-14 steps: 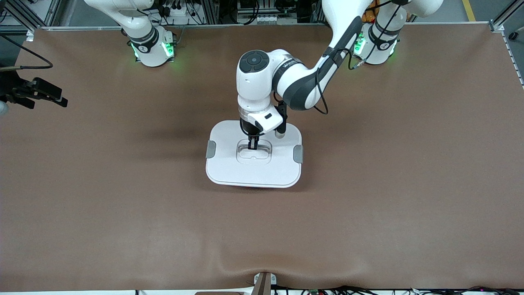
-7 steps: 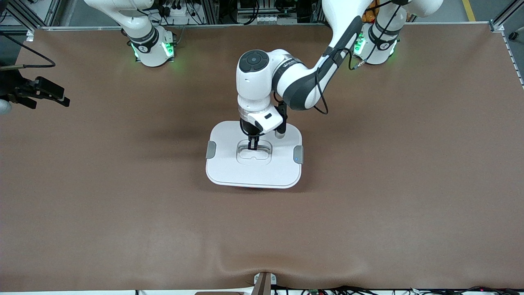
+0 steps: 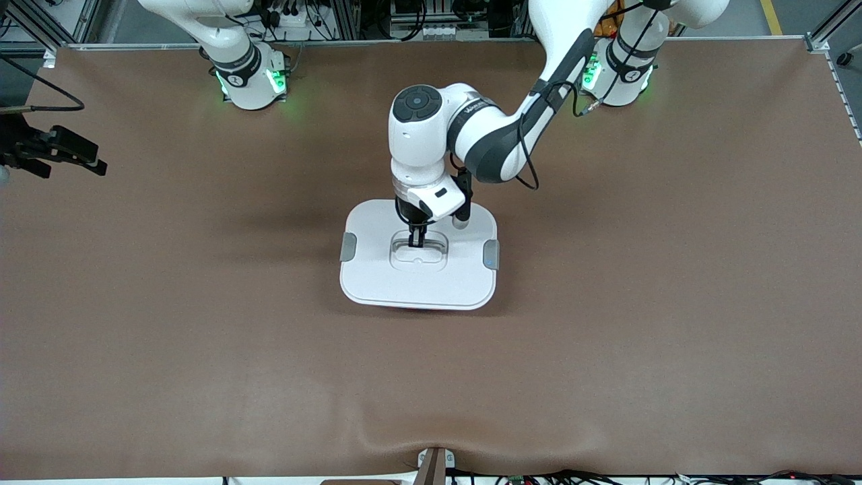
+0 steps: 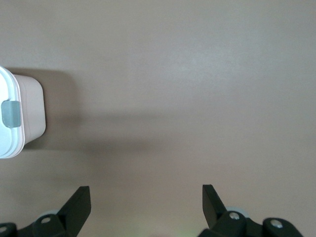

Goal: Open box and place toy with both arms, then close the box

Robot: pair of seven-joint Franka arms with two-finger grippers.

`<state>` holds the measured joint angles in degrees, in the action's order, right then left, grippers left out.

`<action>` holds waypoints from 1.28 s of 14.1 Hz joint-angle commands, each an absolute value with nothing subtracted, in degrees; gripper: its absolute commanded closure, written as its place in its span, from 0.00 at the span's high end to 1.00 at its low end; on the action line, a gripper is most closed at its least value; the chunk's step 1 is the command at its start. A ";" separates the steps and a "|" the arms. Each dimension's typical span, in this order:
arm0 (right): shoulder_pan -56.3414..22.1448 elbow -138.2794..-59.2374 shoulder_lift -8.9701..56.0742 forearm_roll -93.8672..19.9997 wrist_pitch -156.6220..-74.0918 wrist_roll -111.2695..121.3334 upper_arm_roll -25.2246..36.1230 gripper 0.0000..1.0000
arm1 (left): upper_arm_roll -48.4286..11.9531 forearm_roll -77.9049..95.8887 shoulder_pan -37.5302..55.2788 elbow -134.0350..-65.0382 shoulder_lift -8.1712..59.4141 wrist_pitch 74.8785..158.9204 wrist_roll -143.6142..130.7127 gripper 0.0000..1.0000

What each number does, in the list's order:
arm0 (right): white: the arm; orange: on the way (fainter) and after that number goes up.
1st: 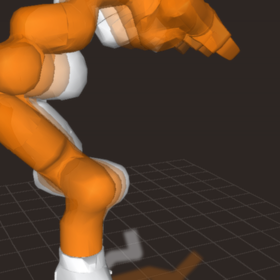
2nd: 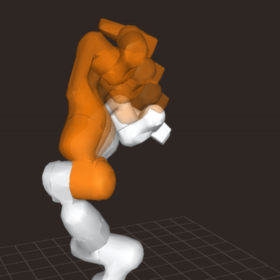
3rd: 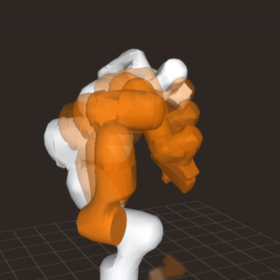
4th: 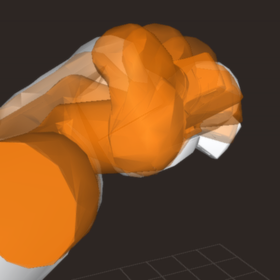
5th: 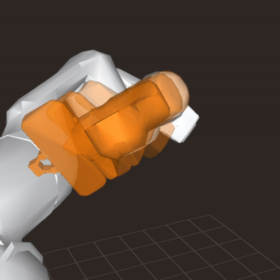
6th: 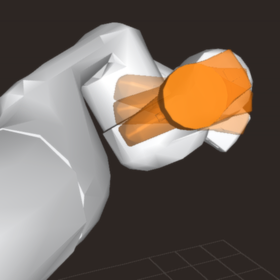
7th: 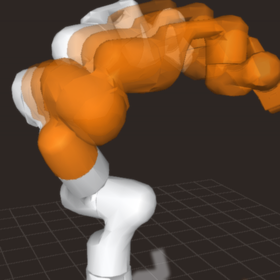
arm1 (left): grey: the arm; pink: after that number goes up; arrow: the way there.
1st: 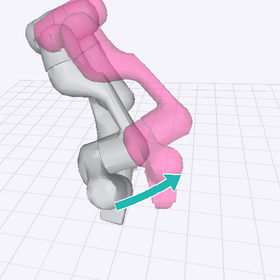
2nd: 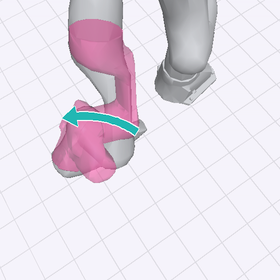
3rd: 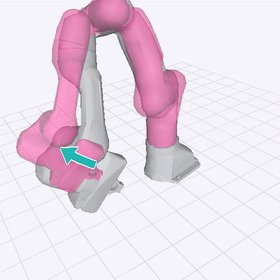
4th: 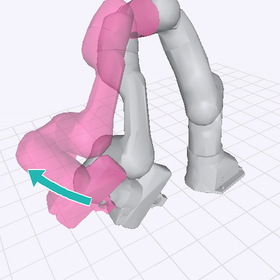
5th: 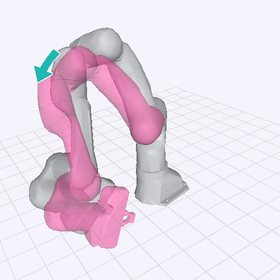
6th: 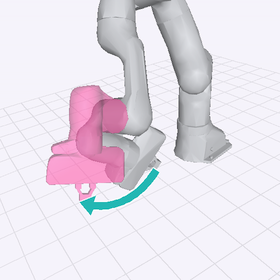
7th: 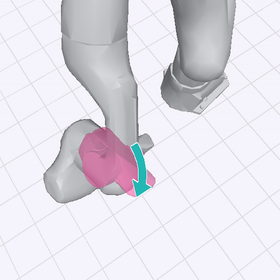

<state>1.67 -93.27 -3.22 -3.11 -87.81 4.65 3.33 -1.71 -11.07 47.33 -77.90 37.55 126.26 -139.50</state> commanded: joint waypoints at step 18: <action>0.09 -90.61 -4.22 -0.79 -84.30 0.26 4.22 1.00 | -1.05 -12.39 49.04 -76.73 38.67 126.39 -140.63 0.00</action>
